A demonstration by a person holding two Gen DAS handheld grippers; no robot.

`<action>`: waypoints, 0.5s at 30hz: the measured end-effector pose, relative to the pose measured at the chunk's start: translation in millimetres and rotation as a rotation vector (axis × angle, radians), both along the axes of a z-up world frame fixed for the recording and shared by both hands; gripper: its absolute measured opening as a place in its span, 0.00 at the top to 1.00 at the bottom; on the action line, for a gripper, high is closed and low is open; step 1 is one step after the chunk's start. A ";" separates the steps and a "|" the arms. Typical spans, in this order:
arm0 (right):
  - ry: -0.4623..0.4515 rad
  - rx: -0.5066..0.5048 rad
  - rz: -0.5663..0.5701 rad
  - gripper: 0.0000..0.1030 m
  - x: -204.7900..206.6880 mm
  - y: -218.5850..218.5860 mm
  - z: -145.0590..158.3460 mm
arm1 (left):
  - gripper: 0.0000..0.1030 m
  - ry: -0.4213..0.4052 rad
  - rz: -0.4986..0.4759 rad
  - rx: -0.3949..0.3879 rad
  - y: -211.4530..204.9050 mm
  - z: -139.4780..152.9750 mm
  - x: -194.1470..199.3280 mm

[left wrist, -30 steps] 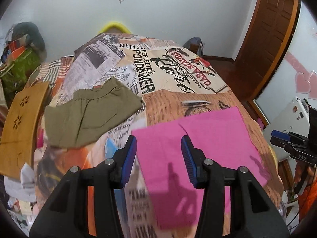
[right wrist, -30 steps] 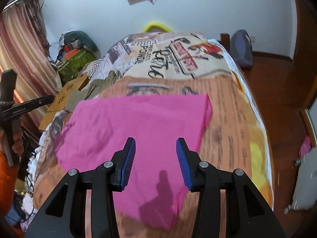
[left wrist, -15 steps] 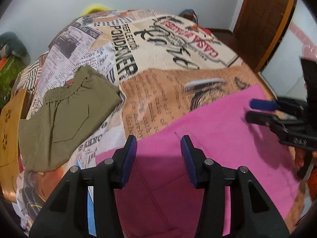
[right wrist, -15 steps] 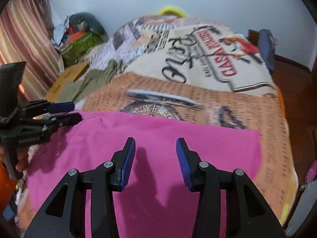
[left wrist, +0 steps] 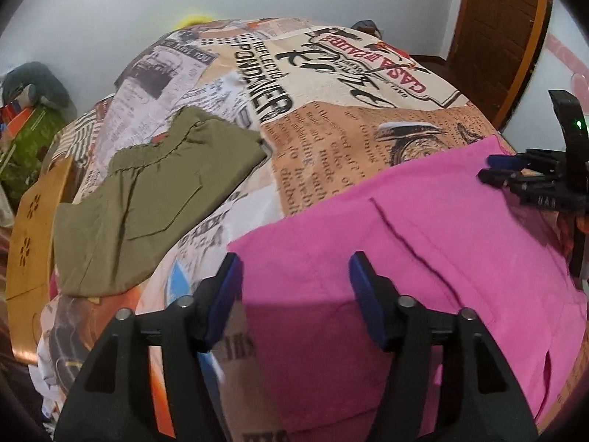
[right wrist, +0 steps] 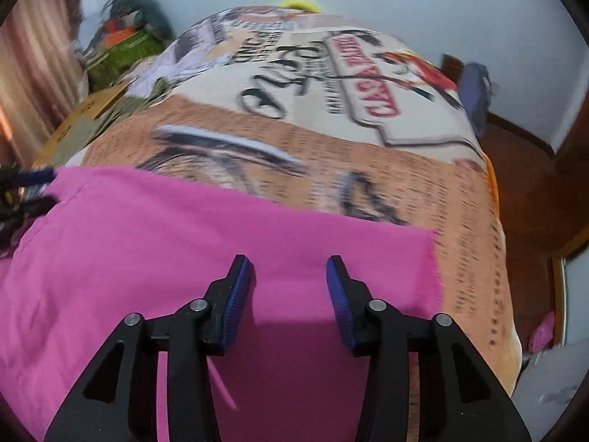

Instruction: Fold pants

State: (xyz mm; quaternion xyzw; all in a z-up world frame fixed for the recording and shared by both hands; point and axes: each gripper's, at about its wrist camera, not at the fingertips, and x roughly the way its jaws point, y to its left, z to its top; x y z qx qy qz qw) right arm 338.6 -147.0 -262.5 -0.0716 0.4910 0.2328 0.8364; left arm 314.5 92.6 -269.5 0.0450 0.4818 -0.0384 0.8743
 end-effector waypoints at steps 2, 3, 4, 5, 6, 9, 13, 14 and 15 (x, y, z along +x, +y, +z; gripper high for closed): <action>0.009 0.000 -0.035 0.63 1.6 -14.1 0.8 | 0.31 0.006 0.024 -0.046 10.9 -1.6 -4.2; 0.024 0.013 -0.046 0.63 1.4 -20.0 1.6 | 0.30 0.009 0.035 -0.071 15.8 -2.5 -4.8; 0.032 0.019 -0.054 0.63 1.3 -21.4 2.8 | 0.26 0.012 0.047 -0.090 20.0 -3.2 -4.8; 0.036 0.015 -0.061 0.63 0.5 -20.8 4.2 | 0.26 0.017 0.057 -0.113 24.0 -4.1 -4.2; 0.040 -0.001 -0.073 0.63 -1.2 -21.4 6.7 | 0.26 0.017 0.060 -0.122 24.8 -4.0 -4.0; 0.054 0.000 -0.089 0.61 -4.6 -22.5 14.9 | 0.26 0.001 0.073 -0.109 24.6 0.5 -6.9; 0.014 0.047 -0.096 0.60 -19.1 -30.3 46.5 | 0.27 -0.025 0.077 -0.049 21.8 20.8 -18.9; 0.000 0.059 -0.095 0.60 -24.4 -31.4 55.5 | 0.27 -0.037 0.079 -0.046 22.3 27.9 -23.3; -0.013 0.071 -0.094 0.60 -29.0 -31.3 64.4 | 0.27 -0.048 0.083 -0.046 23.7 35.5 -27.6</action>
